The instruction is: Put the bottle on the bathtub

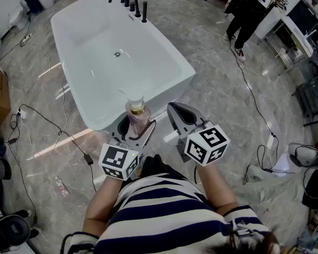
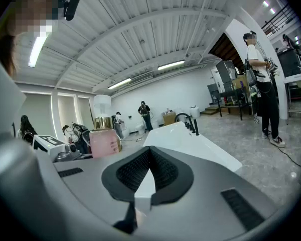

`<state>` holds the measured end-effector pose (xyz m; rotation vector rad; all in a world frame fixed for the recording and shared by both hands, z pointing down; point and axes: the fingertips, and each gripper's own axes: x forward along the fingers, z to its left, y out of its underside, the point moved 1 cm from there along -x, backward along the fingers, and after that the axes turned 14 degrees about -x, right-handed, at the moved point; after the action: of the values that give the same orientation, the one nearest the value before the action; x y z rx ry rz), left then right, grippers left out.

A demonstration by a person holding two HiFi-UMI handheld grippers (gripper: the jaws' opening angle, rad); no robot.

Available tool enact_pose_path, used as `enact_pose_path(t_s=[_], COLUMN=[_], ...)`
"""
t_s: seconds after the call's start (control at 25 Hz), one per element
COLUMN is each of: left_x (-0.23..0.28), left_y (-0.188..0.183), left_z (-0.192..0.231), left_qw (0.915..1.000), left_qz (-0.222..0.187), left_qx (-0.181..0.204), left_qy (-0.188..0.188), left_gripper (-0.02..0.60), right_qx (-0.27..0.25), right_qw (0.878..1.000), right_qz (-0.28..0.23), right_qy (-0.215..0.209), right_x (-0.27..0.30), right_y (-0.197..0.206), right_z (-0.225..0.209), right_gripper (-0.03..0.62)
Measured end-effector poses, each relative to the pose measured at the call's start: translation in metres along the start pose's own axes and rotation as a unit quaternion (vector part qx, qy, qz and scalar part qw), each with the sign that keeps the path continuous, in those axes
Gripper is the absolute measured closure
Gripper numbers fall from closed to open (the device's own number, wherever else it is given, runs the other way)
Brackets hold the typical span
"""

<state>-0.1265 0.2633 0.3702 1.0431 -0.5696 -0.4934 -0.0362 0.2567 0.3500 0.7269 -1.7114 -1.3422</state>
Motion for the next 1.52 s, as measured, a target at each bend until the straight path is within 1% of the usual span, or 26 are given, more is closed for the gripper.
enact_pose_path(t_s=[0.24, 0.36, 0.52, 0.72, 0.92, 1.04, 1.12, 1.2, 1.44, 1.52], left_x=[0.008, 0.015, 0.024, 0.03, 0.052, 0.058, 0.06, 0.063, 0.072, 0.077], left_y=[0.005, 0.006, 0.005, 0.008, 0.008, 0.008, 0.007, 0.008, 0.011, 0.011], left_z=[-0.007, -0.01, -0.012, -0.007, -0.018, -0.018, -0.016, -0.014, -0.002, 0.003], left_qw=[1.0, 1.0, 1.0, 0.9999, 0.9997, 0.9996, 0.9996, 0.9995, 0.9992, 0.9992], left_qz=[0.005, 0.007, 0.004, 0.003, 0.005, 0.008, 0.011, 0.015, 0.024, 0.026], left_qx=[-0.004, -0.003, 0.0, 0.006, 0.014, 0.014, 0.013, 0.012, 0.01, 0.01], left_qy=[-0.002, -0.005, -0.008, -0.01, -0.018, -0.021, -0.024, -0.026, -0.03, -0.029], left_gripper=[0.275, 0.275, 0.275, 0.275, 0.275, 0.275, 0.275, 0.275, 0.273, 0.275], right_qx=[0.004, 0.013, 0.002, 0.0, -0.007, -0.013, -0.014, -0.014, -0.018, -0.022], right_qw=[1.0, 0.999, 0.998, 0.994, 0.991, 0.99, 0.988, 0.987, 0.982, 0.98], right_qz=[-0.003, -0.02, -0.037, -0.068, -0.072, -0.068, -0.068, -0.067, -0.084, -0.087], right_qy=[-0.005, -0.025, -0.055, -0.089, -0.114, -0.126, -0.136, -0.146, -0.166, -0.176], right_x=[-0.004, -0.007, -0.006, -0.005, -0.012, -0.01, -0.007, -0.005, 0.004, 0.009], right_y=[0.004, 0.0, -0.008, -0.014, -0.021, -0.024, -0.028, -0.033, -0.045, -0.05], right_z=[-0.009, -0.012, -0.013, -0.009, -0.026, -0.027, -0.025, -0.024, -0.022, -0.02], right_gripper=[0.568, 0.566, 0.566, 0.565, 0.565, 0.563, 0.554, 0.529, 0.52, 0.496])
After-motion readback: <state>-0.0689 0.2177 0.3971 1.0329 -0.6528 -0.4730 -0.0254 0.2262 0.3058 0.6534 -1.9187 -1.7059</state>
